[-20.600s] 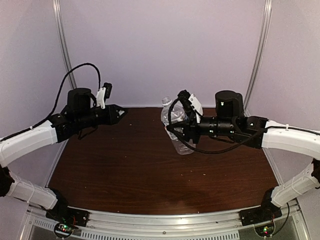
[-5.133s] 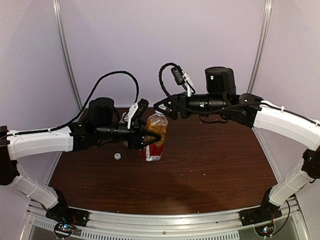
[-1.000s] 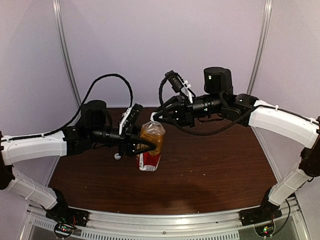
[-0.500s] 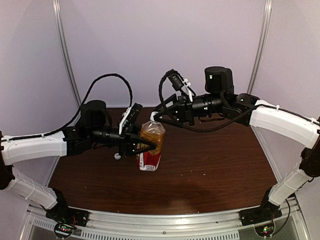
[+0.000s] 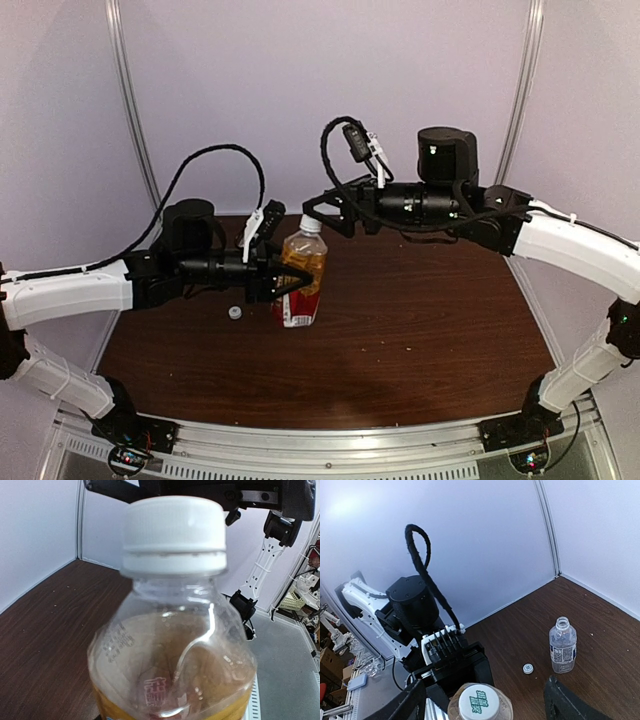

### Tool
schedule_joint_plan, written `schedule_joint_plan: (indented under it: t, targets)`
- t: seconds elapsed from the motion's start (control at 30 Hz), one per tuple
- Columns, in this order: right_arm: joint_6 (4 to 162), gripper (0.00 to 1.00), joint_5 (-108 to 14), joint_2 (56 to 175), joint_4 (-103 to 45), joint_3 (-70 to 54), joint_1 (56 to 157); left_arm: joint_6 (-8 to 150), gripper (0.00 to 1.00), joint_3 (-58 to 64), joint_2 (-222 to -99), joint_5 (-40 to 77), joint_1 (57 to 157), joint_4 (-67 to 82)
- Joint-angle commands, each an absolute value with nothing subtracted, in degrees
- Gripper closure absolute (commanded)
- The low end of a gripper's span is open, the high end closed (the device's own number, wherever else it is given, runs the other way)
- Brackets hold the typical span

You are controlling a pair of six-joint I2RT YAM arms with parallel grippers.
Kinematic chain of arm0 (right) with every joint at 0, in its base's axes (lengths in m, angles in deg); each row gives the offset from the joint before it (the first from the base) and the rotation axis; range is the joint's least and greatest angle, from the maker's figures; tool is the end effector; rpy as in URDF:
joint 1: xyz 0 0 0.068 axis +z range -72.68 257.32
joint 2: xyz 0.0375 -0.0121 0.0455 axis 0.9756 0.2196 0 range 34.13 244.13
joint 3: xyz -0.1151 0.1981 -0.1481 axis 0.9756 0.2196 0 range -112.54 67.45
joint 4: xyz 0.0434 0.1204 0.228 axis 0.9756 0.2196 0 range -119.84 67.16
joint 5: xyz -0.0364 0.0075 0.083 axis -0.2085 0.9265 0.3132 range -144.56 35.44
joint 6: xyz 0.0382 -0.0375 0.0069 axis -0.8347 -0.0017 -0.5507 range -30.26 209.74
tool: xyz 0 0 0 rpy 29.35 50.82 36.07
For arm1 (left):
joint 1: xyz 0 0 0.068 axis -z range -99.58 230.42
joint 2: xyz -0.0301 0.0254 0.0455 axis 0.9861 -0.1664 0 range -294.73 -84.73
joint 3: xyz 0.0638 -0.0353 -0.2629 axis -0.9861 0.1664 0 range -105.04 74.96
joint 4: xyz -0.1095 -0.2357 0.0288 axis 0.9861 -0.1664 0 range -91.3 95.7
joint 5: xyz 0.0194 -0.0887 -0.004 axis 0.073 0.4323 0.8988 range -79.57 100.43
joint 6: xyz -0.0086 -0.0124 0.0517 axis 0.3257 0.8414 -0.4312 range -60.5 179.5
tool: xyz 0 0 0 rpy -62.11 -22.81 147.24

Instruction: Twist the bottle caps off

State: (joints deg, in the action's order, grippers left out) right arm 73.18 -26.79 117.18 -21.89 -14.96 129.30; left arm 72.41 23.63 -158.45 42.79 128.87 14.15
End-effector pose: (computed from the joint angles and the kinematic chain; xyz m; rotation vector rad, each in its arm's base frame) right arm 0.1951 0.2767 0.4170 -0.9346 1.6371 1.2698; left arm 0.1823 -0.2344 0.3040 0.9990 1.6923 -1.2429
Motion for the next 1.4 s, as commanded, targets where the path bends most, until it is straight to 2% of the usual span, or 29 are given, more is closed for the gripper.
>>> schedule_joint_plan:
  t: [0.0, 0.2, 0.6, 0.97, 1.37]
  targets:
    - [71.1, 0.19, -37.8, 119.0, -19.0, -18.0, 131.2, 72.0, 0.7, 21.3, -158.7, 40.0, 129.1, 14.6]
    - [70.7, 0.26, -37.0, 120.5, -18.9, -18.5, 131.8, 71.7, 0.7, 21.2, -158.5, 38.9, 129.1, 14.1]
    - [70.5, 0.57, -34.4, 121.7, -19.6, -18.7, 131.9, 71.6, 0.7, 21.5, -158.3, 38.5, 129.1, 14.1]
    - [69.6, 0.62, -31.5, 121.7, -21.3, -17.5, 131.8, 71.6, 0.71, 21.8, -158.0, 38.3, 129.1, 14.3]
    - [71.1, 0.89, -28.6, 121.7, -22.3, -16.9, 131.0, 71.2, 0.71, 22.4, -156.6, 38.2, 129.1, 14.6]
